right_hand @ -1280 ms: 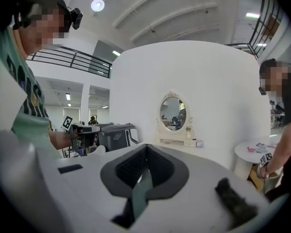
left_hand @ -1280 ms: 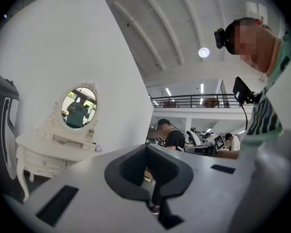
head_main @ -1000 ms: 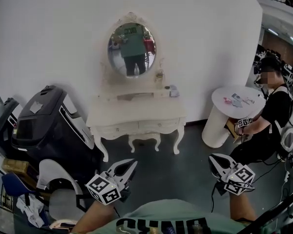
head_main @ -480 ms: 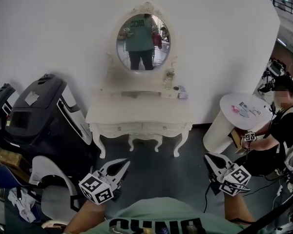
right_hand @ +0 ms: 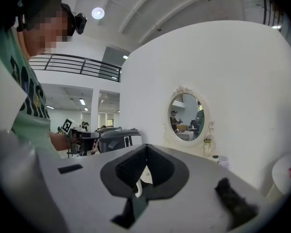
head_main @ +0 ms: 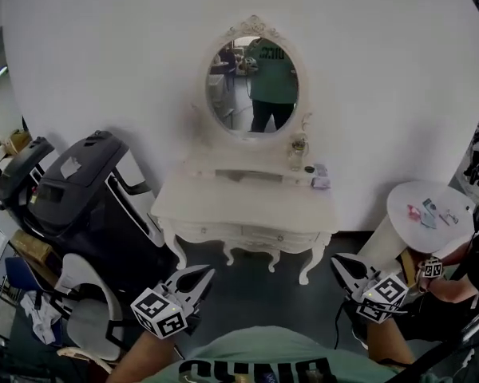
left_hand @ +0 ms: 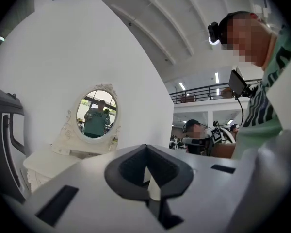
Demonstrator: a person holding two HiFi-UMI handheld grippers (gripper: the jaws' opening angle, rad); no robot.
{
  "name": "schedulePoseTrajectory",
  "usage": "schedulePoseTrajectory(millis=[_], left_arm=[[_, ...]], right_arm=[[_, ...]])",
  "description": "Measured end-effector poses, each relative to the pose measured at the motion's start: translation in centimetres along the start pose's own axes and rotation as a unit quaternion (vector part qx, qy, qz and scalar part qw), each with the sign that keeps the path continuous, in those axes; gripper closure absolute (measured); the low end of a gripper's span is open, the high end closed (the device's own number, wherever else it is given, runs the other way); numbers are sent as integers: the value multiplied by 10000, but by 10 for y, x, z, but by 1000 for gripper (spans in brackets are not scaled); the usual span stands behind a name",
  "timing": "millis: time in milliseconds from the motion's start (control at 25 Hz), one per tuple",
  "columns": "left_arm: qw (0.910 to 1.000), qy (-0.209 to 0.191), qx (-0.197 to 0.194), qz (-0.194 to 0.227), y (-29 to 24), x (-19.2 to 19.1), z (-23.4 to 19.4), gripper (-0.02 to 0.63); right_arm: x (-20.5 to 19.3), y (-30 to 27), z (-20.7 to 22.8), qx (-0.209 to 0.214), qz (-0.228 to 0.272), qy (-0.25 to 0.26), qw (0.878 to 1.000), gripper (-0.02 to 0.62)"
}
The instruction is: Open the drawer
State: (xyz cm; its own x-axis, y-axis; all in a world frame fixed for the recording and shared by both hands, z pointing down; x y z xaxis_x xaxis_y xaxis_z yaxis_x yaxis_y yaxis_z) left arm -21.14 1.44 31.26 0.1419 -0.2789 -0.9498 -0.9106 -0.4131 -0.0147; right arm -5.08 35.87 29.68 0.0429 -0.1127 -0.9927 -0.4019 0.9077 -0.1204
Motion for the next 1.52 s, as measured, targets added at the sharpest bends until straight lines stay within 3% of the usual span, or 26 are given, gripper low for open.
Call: schedulePoseTrajectory(millis=[160,320,680,920,1240,1520], left_arm=[[9998,85,135,87,-60,-1,21,598],[9998,-105,172,-96,-104,-9,36,598],[9993,65,268,-245,-145,-12,5,598],[9997,120,-64,-197,-170,2,-63,598],[9974,-52,-705,-122,-195,58,-170,598],[9972,49,-742,-107,-190,72,-255,598]], right_arm=[[-5,1,60,306,2,84,9995,589],[-16,-1,104,504,10,26,9987,589],[-29,-26,154,474,-8,-143,9988,589],[-15,-77,158,219,-120,122,9996,589],[24,-157,159,-458,-81,230,9987,589],[37,-248,150,-425,-174,264,9986,589]])
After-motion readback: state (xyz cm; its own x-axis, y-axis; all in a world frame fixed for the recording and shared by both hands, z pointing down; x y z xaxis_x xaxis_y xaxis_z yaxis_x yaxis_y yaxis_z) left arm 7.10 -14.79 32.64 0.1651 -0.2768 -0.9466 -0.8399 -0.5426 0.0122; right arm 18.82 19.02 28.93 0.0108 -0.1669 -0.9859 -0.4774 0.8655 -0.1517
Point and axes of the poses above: the fingertips, and each gripper's own axes: y backward along the fingers, z to its right, x out of its top, the point moved 8 cm from there along y, backward along the fingers, and after that the axes turned 4 degrees about y, right-handed, at the moved point
